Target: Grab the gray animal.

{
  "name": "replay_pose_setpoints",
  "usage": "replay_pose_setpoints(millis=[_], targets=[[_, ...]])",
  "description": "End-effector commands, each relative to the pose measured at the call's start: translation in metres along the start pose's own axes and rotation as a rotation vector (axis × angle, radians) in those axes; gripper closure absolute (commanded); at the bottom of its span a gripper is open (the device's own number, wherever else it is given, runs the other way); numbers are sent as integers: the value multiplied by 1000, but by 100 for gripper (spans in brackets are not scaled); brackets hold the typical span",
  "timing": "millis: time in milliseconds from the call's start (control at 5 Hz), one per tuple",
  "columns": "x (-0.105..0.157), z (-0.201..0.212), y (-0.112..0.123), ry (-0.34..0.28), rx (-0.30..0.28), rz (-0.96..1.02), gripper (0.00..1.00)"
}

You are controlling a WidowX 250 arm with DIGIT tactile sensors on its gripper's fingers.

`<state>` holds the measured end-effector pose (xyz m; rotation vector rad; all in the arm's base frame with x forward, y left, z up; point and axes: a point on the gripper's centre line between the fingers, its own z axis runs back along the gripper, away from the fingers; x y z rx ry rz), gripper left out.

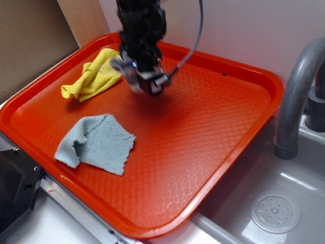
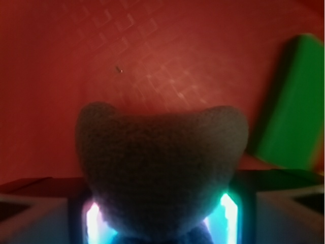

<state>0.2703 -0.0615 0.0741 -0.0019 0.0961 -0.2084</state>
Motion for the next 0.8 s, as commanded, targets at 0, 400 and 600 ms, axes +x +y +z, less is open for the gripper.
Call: replay_pose_setpoints(millis=[0, 400, 600], targets=[[-41, 102, -1, -153, 5, 20, 100], [-91, 155, -22, -290, -96, -27, 100], [-80, 140, -20, -287, -70, -47, 100]])
